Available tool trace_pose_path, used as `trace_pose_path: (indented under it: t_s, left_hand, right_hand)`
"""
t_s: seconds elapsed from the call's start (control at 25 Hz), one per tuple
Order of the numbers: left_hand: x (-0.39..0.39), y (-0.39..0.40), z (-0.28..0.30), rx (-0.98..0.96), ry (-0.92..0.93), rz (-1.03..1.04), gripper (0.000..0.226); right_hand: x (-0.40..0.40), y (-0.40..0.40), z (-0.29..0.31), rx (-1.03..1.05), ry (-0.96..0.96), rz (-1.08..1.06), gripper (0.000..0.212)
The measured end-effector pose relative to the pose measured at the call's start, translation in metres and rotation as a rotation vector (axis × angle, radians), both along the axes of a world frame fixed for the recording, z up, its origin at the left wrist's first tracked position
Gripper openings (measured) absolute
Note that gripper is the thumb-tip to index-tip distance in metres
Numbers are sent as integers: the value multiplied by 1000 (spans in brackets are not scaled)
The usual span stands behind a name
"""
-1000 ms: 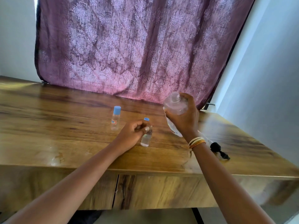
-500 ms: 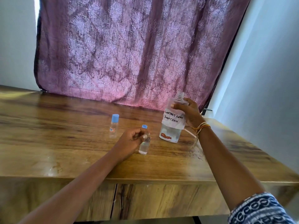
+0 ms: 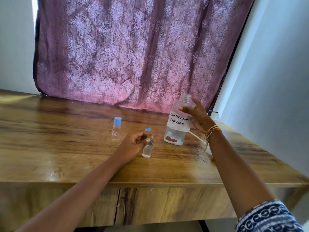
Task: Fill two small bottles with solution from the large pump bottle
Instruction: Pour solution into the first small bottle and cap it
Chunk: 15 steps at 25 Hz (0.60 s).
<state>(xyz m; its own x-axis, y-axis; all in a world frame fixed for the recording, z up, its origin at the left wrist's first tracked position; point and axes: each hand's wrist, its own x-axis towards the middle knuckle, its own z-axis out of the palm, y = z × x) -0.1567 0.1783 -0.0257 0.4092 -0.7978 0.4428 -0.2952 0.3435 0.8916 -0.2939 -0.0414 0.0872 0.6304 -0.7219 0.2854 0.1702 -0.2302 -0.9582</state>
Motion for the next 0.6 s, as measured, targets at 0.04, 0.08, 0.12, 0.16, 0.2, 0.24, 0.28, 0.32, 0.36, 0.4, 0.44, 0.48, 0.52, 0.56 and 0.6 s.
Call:
trace_pose_path:
  t_s: [0.04, 0.08, 0.12, 0.16, 0.2, 0.24, 0.28, 0.32, 0.36, 0.4, 0.44, 0.48, 0.52, 0.56, 0.6]
  left_hand:
    - [-1, 1, 0, 4, -6, 5, 25]
    - [-2, 2, 1, 8, -16, 12, 24]
    - [-3, 2, 2, 11, -29, 23, 23]
    - [-3, 3, 3, 12, -43, 36, 23]
    - [-3, 3, 3, 14, -50, 49, 23]
    - [-3, 4, 4, 22, -47, 58, 22]
    - [-3, 4, 4, 33, -41, 61, 21]
    - [-3, 4, 4, 45, -41, 64, 20]
    - [-3, 4, 5, 55, -47, 70, 18]
    - [-4, 3, 4, 60, -52, 79, 18]
    - [-5, 3, 4, 62, -54, 90, 18]
    - [-5, 3, 5, 63, -58, 98, 20]
    - [-6, 3, 5, 66, -64, 102, 21]
    - [-6, 2, 5, 71, -68, 104, 21]
    - [-6, 2, 5, 77, -68, 106, 21]
  right_hand:
    - [-3, 6, 0, -78, -48, -137, 66]
    - [-6, 14, -2, -194, -154, -328, 64]
    - [-7, 24, -5, -340, -307, -516, 54]
    - [-7, 37, -9, -490, -428, -653, 40]
    - [-4, 50, -14, -631, -484, -687, 27]
    - [2, 63, -21, -739, -476, -609, 16]
    - [9, 76, -28, -787, -400, -463, 10]
    - [18, 84, -36, -795, -272, -315, 8]
    - [28, 87, -43, -789, -120, -205, 8]
    - [38, 86, -48, -795, 40, -131, 13]
    - [48, 82, -53, -815, 203, -80, 21]
    - [58, 77, -56, -849, 367, -48, 30]
    - [66, 73, -58, -897, 527, -21, 36]
    - [73, 70, -61, -944, 663, 16, 40]
    - [79, 67, -63, -972, 761, 59, 42]
